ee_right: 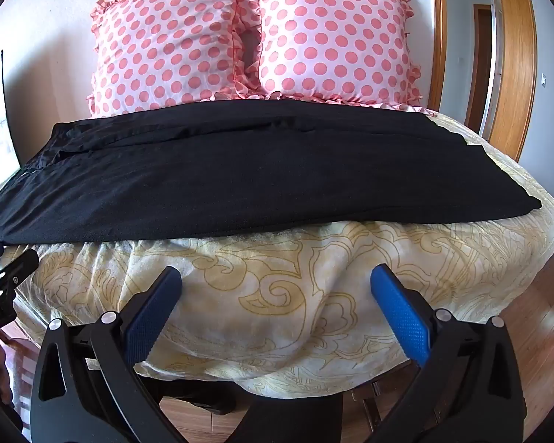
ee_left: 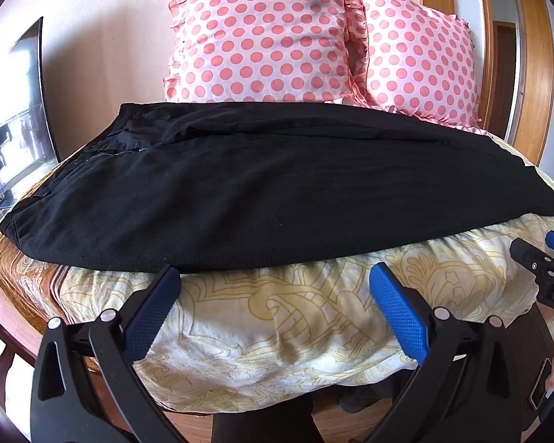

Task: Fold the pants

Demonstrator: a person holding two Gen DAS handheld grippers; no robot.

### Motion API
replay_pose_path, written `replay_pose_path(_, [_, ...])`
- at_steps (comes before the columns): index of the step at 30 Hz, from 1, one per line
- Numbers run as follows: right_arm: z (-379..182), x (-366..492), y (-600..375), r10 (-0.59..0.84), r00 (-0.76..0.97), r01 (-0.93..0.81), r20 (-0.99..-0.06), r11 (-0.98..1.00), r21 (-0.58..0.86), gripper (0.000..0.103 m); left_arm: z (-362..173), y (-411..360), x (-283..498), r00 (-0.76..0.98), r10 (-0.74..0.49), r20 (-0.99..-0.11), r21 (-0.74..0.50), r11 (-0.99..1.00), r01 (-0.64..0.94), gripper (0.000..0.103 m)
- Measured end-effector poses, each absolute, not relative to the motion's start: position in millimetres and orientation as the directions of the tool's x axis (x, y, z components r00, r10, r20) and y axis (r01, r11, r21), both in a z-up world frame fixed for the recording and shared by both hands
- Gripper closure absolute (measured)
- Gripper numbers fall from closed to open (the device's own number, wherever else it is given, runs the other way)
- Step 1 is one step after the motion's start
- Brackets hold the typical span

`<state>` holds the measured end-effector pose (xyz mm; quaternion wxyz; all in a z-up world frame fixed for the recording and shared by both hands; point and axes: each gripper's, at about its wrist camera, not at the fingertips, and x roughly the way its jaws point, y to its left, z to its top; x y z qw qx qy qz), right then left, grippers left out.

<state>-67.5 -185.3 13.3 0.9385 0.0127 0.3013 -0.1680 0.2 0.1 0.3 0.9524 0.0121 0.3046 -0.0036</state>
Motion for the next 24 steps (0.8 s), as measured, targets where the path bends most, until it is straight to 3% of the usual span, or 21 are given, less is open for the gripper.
replay_pose_path(24, [13.4,-67.0,-185.0,-0.308,0.761,0.323,-0.571,0.943,-0.078,0.001,0.2,-0.1,-0.3,0.818,0.001,-0.575,0.023,1.000,0.015,0.002])
